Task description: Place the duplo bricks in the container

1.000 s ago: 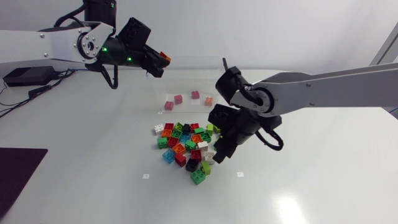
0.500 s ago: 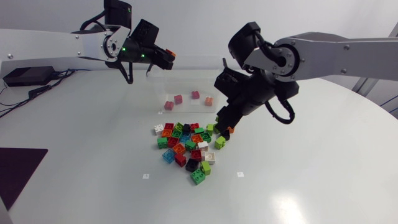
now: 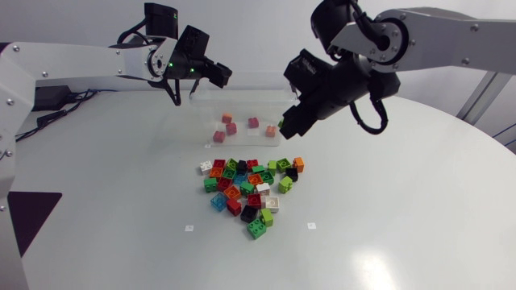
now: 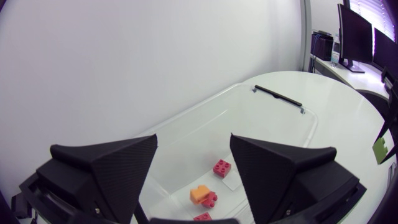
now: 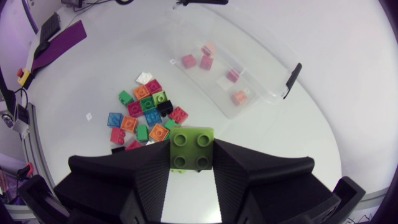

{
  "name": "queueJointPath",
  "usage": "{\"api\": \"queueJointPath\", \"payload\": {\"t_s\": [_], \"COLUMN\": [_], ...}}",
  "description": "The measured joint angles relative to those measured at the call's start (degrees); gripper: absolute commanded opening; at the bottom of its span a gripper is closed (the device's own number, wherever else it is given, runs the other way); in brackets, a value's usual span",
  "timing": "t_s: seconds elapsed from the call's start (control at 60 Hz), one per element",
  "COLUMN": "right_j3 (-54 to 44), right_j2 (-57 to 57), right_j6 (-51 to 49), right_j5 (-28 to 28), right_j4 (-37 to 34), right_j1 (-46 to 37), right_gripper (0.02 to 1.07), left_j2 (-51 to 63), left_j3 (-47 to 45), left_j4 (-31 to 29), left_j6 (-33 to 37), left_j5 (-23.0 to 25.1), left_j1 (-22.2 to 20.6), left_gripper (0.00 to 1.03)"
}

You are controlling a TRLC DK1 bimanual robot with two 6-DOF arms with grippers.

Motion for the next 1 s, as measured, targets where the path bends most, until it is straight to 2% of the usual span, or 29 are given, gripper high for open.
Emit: {"api": "queueJointPath", "payload": {"t_s": [0.133, 0.4, 0.7, 1.0], "right_j3": [3.8, 11.1, 19.9, 27.8], "right_j2": [0.6, 6.9, 14.8, 21.2], "right_j6": [0.0, -0.2, -0.4, -0.4], "right_j5": [-1.0, -1.3, -1.8, -2.8], "right_j4": [1.1, 4.3, 5.9, 6.9], "right_j1": [-1.4, -2.3, -2.3, -2.3], "right_gripper": [0.27, 0.27, 0.27, 0.27], "left_j2": [-1.9, -16.8, -25.4, -30.0], "left_j3": [-2.7, -18.0, -28.9, -38.2], "left_j4": [0.3, 0.3, -9.0, -15.1], "left_j6": [0.0, 4.9, 16.0, 26.1], "left_j5": [-0.2, -0.2, 2.7, 3.1], "left_j1": [0.2, 0.5, 0.5, 0.5], "left_gripper": [0.98, 0.98, 0.98, 0.97]}}
